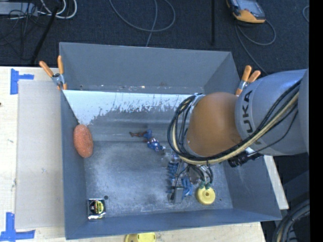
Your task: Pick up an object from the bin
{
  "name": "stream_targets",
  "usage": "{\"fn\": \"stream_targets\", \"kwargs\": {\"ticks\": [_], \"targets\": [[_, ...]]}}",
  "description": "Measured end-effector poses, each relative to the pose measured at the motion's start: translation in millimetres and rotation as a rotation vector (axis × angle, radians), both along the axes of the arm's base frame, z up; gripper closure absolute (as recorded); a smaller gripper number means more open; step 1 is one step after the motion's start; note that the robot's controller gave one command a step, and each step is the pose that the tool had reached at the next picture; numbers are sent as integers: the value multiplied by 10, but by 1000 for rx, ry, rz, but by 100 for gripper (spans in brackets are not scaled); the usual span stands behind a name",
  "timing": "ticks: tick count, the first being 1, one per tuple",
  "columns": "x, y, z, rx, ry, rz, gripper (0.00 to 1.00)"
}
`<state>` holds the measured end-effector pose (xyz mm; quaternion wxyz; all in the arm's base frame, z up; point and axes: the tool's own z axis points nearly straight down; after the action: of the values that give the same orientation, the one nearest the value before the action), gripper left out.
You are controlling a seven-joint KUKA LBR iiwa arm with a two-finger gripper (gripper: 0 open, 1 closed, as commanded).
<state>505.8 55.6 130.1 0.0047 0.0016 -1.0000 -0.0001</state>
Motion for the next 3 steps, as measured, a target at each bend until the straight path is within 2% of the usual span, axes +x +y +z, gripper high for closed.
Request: {"fn": "stream_targets", "kwargs": {"ticks": [1, 2, 3], "targets": [[19, -2, 42, 0, -7, -2, 0], [69, -240, 16, 1, -9, 40, 0], [-41, -669, -222, 0, -8, -15, 0]]}}
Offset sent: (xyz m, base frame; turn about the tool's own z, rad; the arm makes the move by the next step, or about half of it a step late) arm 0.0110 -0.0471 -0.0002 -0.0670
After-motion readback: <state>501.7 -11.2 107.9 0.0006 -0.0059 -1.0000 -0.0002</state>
